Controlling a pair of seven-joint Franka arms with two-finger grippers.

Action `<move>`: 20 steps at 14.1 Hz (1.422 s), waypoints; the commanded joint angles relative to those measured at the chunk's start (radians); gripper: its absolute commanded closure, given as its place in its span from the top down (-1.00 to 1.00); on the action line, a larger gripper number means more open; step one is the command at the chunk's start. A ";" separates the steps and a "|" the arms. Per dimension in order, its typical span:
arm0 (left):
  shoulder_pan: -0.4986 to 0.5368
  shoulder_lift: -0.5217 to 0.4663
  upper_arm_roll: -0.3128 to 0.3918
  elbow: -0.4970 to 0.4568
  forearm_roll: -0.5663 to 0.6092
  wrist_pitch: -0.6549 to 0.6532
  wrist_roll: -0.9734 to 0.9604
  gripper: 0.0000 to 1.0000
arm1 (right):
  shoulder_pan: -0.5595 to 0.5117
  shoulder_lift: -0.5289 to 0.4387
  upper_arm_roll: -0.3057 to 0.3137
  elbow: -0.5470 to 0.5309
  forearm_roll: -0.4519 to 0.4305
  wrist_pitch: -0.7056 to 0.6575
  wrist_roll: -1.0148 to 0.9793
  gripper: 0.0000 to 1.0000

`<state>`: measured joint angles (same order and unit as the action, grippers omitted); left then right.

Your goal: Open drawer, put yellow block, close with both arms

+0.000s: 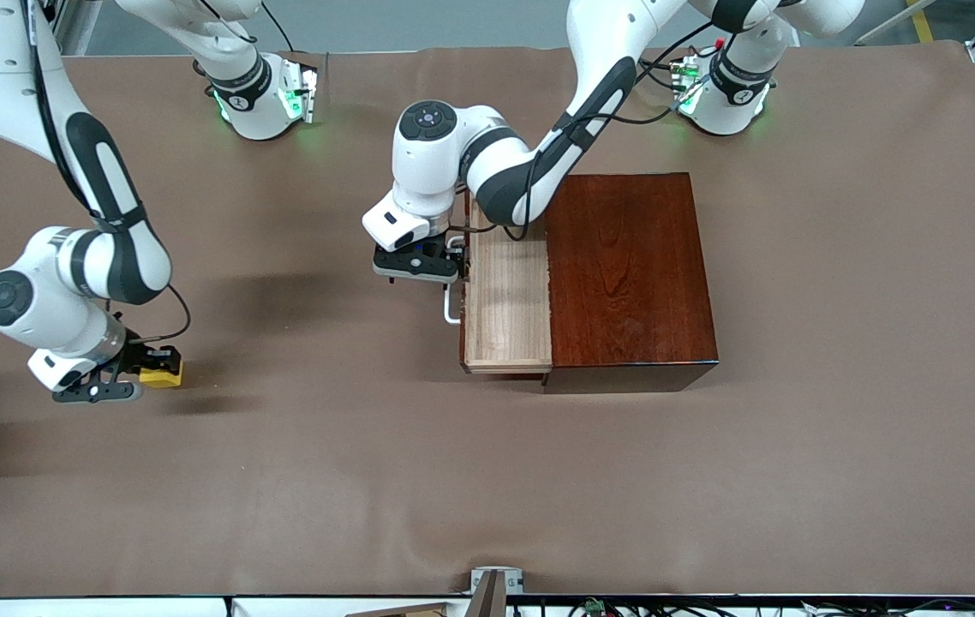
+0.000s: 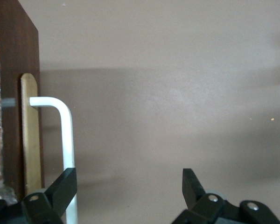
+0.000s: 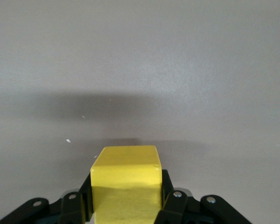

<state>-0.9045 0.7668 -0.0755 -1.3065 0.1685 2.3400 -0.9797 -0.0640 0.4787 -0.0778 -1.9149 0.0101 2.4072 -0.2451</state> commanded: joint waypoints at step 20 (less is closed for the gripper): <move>0.681 -0.734 0.006 -0.321 -0.251 -0.603 0.726 1.00 | 0.068 -0.016 0.271 0.546 -0.004 -0.568 -0.688 -1.00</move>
<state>-0.3013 0.0861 -0.0561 -1.5806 -0.0648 1.7740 -0.3201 -0.0351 0.4529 0.1804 -1.4191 0.0114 1.8514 -0.9172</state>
